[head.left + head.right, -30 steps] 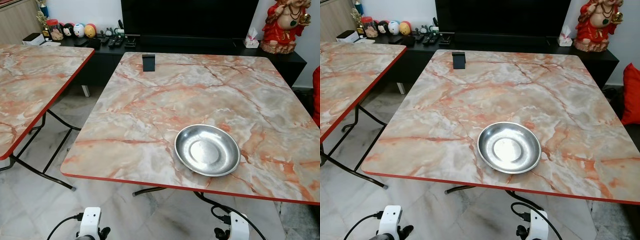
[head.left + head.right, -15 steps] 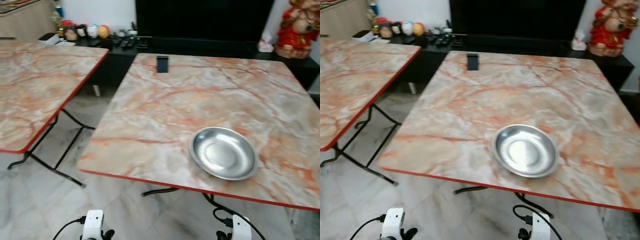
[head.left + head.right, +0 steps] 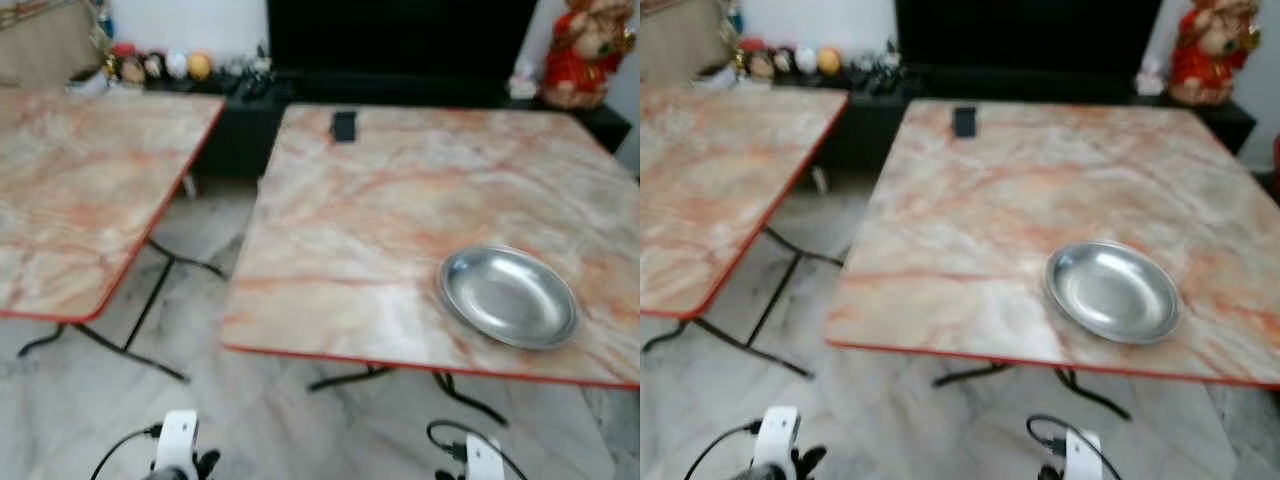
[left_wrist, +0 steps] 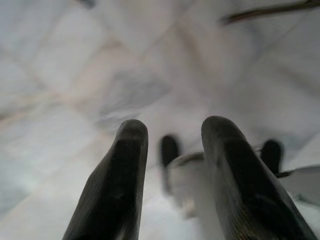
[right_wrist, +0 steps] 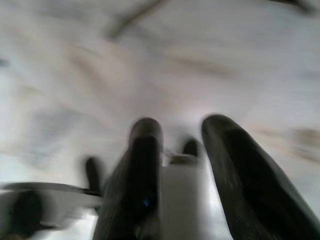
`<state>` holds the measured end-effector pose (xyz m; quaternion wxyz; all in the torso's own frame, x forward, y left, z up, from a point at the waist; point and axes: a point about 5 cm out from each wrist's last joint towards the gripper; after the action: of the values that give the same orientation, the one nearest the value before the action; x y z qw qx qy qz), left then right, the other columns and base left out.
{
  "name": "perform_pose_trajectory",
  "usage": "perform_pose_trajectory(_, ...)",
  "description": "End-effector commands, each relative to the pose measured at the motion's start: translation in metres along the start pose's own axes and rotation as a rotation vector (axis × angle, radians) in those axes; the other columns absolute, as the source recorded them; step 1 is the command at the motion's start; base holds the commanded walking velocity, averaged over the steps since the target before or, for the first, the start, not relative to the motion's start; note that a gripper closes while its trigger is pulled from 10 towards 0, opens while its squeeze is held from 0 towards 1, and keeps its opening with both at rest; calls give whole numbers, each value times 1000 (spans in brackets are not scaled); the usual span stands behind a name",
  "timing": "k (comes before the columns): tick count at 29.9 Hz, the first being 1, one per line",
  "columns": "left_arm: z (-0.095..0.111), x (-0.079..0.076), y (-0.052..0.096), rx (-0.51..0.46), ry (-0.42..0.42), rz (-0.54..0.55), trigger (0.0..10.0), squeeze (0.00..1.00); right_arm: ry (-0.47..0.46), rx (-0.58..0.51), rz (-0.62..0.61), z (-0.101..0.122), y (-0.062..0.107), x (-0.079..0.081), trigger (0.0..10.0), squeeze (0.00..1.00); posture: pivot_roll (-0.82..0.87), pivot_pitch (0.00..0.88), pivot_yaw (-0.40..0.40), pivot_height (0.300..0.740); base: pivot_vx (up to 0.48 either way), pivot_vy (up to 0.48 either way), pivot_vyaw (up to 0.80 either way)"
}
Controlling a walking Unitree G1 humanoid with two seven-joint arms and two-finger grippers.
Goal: Setting the table
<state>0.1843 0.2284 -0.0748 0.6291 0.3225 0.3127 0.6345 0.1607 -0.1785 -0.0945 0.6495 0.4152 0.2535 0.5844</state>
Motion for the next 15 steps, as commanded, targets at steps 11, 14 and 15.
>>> perform_pose_trajectory(11, -2, -14, -3, 12, 6, -17, 10000, 0, 16, 6, -12, -1, -1, 6, 10000, 0, -12, 0, -10, 736, 0, 447, 0)
perform_pose_trajectory(14, 2, -23, -5, 6, 4, -27, 10000, 0, 18, 5, -7, 0, -2, 11, 10000, 0, -6, 0, -9, 736, 0, 445, 0)
perform_pose_trajectory(15, 2, -23, -5, 6, 4, -27, 10000, 0, 18, 5, -7, 0, -2, 11, 10000, 0, -6, 0, -9, 736, 0, 446, 0)
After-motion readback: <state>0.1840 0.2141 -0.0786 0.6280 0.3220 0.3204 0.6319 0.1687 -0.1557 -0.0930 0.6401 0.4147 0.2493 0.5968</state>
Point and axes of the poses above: a point about 5 cm out from each wrist's last joint towards the gripper, its own y axis pointing back from the gripper into the wrist, its own z axis along the axis of the wrist's last joint, x = y × z, and after that the axes turned 2 degrees about -y, right-handed
